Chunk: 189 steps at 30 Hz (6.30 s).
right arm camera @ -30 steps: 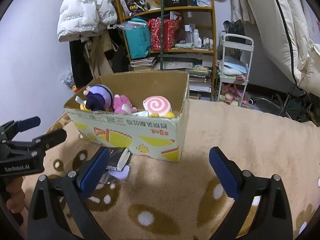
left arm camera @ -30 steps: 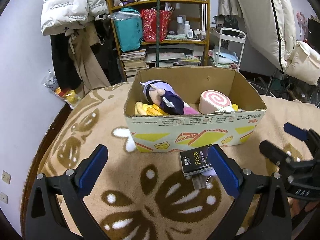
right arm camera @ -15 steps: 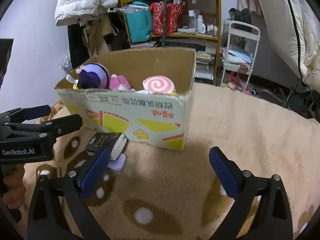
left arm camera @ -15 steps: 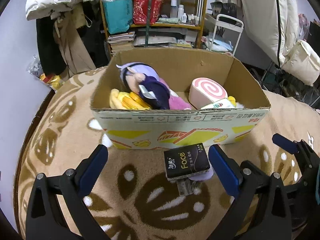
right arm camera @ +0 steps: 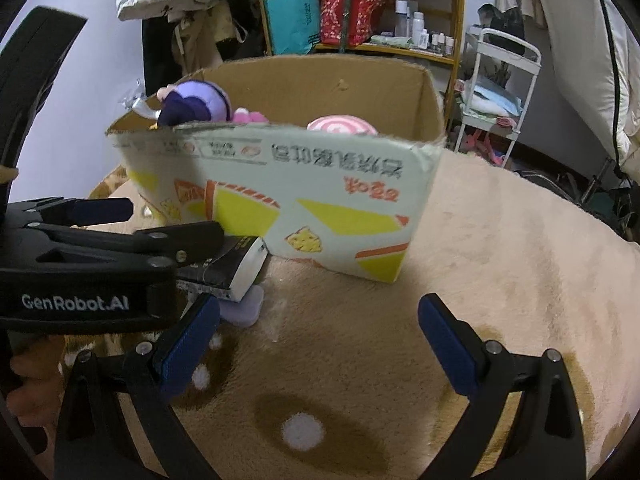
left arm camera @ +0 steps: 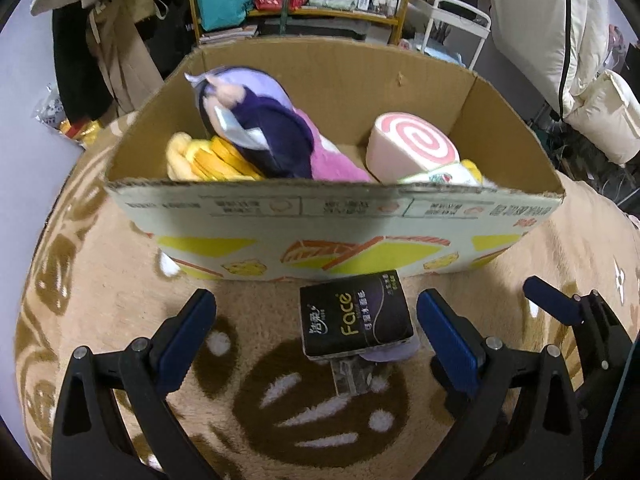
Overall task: Organize soft objects
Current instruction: 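Move the left tool down and grasp the black Face tissue pack, then grasp the clear plastic bag with the right tool while the left tool holds the Face pack, then lift and carry the Face tissue pack and plastic bag over the box, then open both tools to drop the Face pack and plastic bag into the box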
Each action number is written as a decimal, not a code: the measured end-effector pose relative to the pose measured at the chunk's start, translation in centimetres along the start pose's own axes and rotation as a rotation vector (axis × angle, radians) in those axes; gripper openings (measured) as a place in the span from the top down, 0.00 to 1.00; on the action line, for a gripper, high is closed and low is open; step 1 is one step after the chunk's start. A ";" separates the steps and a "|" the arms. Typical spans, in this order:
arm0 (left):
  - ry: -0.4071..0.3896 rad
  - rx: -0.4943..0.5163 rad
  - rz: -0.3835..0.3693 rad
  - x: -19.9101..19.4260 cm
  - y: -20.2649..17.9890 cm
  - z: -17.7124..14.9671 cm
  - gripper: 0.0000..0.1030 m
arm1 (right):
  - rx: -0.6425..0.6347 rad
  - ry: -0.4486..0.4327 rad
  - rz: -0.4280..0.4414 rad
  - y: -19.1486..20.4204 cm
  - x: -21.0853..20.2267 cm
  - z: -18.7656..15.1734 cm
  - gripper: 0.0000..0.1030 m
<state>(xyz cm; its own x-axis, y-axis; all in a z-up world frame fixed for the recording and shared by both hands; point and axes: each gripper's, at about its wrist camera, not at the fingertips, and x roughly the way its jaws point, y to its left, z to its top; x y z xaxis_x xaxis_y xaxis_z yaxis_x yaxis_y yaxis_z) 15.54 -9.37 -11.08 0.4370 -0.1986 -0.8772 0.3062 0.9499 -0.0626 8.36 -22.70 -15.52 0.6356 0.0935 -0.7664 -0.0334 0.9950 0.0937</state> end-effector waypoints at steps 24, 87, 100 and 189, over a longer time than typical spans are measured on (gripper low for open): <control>0.118 -0.045 -0.079 3.8 1.0 -0.4 0.38 | -0.014 0.058 0.066 0.9 2.2 -0.1 0.00; -0.034 -0.099 0.164 -2.9 4.7 -5.0 0.38 | 0.037 -0.014 0.100 1.1 0.1 -0.1 0.82; -0.165 -0.050 0.158 -7.3 3.1 -5.9 0.38 | 0.077 -0.150 0.115 0.5 -6.1 0.7 0.87; -0.512 0.128 0.232 -8.8 0.2 2.2 0.07 | 0.176 -0.353 0.156 -4.9 -5.1 7.6 0.63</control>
<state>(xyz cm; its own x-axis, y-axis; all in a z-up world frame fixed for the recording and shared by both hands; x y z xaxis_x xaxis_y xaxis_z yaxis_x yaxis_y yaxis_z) 13.60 -7.95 -2.37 0.8487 -0.1105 -0.5172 0.2397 0.9521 0.1898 11.15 -28.35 -7.24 0.8596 0.1948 -0.4724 -0.0376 0.9461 0.3217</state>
